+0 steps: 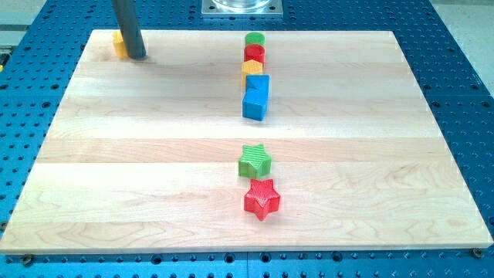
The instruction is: Push green circle into hexagon
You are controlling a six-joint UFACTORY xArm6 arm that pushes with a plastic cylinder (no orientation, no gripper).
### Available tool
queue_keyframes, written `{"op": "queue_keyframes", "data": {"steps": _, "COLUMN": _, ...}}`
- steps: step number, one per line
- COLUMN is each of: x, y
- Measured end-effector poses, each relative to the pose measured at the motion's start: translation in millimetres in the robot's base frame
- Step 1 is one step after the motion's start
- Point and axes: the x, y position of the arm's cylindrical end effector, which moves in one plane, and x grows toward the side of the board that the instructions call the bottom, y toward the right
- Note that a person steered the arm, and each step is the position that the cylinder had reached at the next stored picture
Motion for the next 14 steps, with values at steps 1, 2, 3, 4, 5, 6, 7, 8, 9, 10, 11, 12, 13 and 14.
{"op": "queue_keyframes", "data": {"steps": 1, "x": 2, "y": 9}}
{"op": "queue_keyframes", "data": {"steps": 2, "x": 4, "y": 15}}
{"op": "queue_keyframes", "data": {"steps": 3, "x": 9, "y": 16}}
{"op": "queue_keyframes", "data": {"steps": 4, "x": 13, "y": 27}}
{"op": "queue_keyframes", "data": {"steps": 5, "x": 6, "y": 26}}
{"op": "queue_keyframes", "data": {"steps": 6, "x": 5, "y": 0}}
{"op": "queue_keyframes", "data": {"steps": 7, "x": 47, "y": 48}}
{"op": "queue_keyframes", "data": {"steps": 8, "x": 120, "y": 70}}
{"op": "queue_keyframes", "data": {"steps": 9, "x": 140, "y": 53}}
{"op": "queue_keyframes", "data": {"steps": 10, "x": 162, "y": 53}}
{"op": "queue_keyframes", "data": {"steps": 11, "x": 107, "y": 56}}
{"op": "queue_keyframes", "data": {"steps": 12, "x": 36, "y": 78}}
{"op": "queue_keyframes", "data": {"steps": 13, "x": -12, "y": 121}}
{"op": "queue_keyframes", "data": {"steps": 14, "x": -30, "y": 165}}
